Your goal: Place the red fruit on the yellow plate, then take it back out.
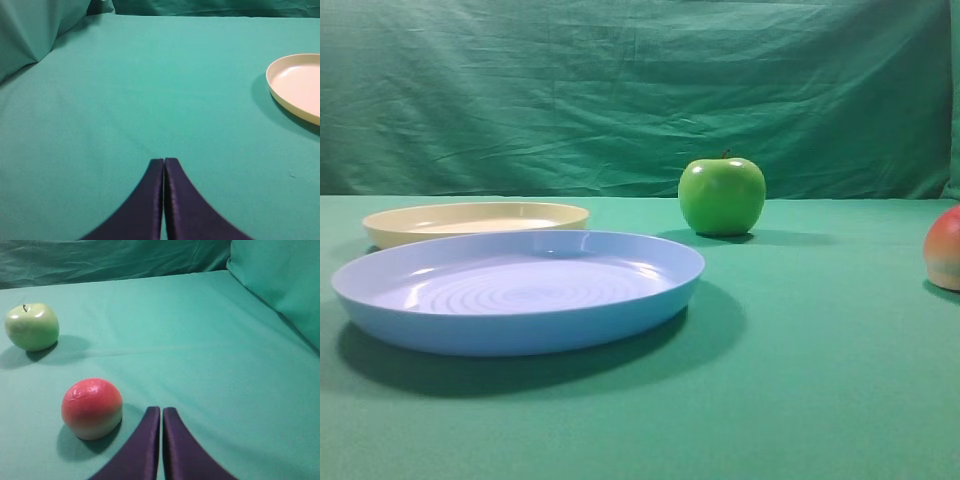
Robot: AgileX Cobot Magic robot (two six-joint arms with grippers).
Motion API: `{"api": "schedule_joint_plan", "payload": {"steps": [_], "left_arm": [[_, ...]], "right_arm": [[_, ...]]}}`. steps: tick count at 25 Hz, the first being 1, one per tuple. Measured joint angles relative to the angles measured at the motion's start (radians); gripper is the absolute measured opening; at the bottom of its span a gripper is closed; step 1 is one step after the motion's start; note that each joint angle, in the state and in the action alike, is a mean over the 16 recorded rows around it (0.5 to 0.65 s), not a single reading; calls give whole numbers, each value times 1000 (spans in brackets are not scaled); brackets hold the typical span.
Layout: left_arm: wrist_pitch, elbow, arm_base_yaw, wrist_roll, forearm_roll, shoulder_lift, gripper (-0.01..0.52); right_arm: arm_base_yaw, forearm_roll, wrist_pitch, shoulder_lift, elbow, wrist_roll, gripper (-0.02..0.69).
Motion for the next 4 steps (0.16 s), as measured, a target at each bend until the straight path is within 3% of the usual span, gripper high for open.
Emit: {"api": "schedule_joint_plan", "payload": {"steps": [4], "left_arm": [[0,0,0,0,0,0,0]], "right_arm": [[0,0,0,0,0,0,0]]}}
